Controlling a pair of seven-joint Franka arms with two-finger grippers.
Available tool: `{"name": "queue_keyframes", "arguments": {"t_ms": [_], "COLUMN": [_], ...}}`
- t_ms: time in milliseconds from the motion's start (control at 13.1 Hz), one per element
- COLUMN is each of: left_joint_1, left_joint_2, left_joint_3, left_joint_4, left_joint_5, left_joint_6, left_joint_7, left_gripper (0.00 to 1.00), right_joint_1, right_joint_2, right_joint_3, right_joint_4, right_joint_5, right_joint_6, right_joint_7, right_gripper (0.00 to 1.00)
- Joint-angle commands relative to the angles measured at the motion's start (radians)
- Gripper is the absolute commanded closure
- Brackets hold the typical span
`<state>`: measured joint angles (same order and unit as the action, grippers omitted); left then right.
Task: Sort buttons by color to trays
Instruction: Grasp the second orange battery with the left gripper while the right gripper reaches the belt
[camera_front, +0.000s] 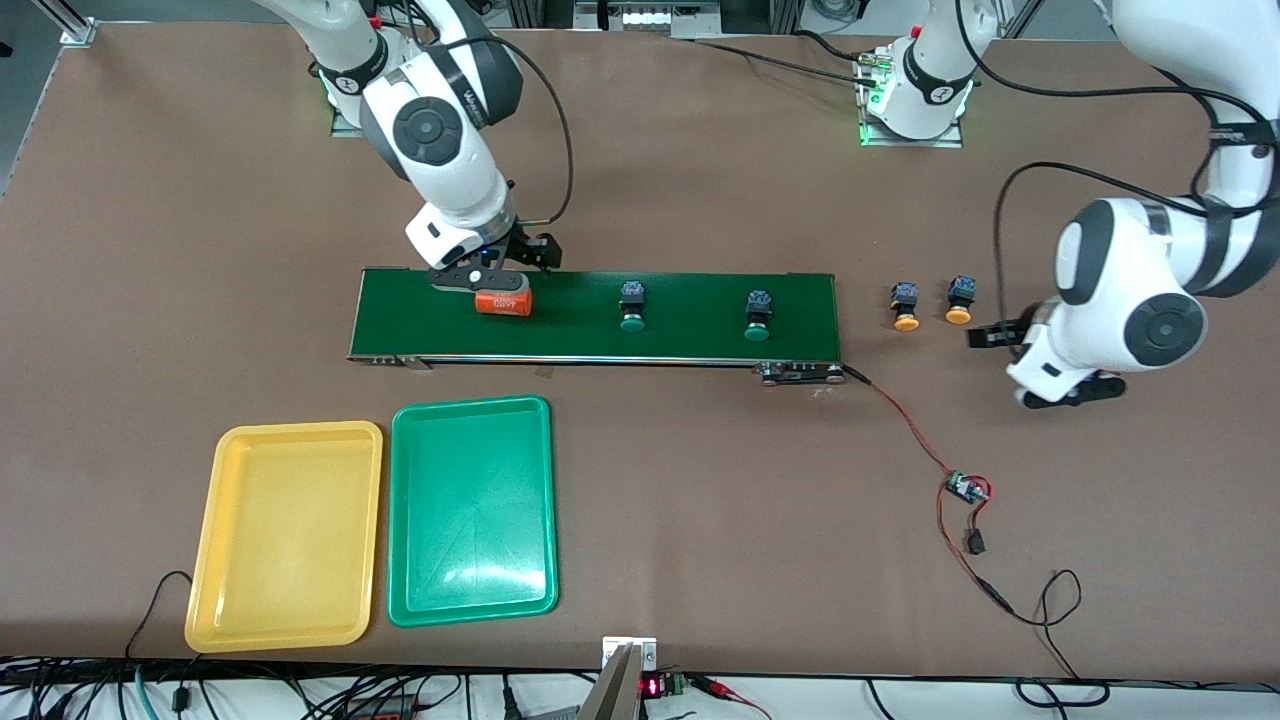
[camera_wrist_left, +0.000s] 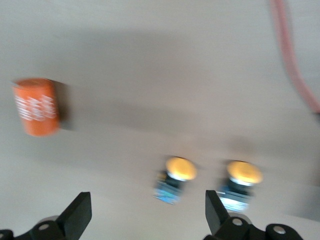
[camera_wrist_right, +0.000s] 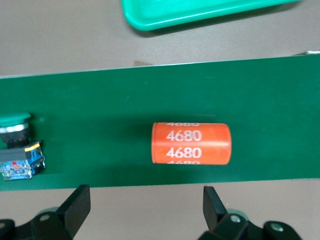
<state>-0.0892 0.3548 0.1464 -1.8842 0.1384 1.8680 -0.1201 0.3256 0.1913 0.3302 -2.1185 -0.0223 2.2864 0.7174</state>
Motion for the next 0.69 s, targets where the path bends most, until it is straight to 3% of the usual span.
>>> {"name": "queue_keyframes", "arguments": {"t_ms": [0,381,609], "left_joint_1": [0.037,0.152,0.189], "left_joint_2": [0.052,0.104,0.115], "left_joint_3": [0.070,0.120,0.125], "left_joint_4": [0.004,-0.075,-0.153], "left_joint_5": [0.090,0.089,0.087], "left_joint_6": [0.103,0.431,0.583], "left_joint_7": [0.210,0.473,0.505], "left_gripper": [0.00,0.00,0.00], "right_joint_1": [0.007,0.012,0.018], "right_joint_2": [0.031,0.049,0.060], "right_joint_3": [0.006,0.006,0.006], "right_joint_4": [0.017,0.044,0.051], "right_joint_5": [-0.038,-0.033,-0.031], "right_joint_6": [0.010,0.010,0.012], "right_joint_7": [0.005,0.020,0.022], "right_gripper": [0.00,0.00,0.00]}}
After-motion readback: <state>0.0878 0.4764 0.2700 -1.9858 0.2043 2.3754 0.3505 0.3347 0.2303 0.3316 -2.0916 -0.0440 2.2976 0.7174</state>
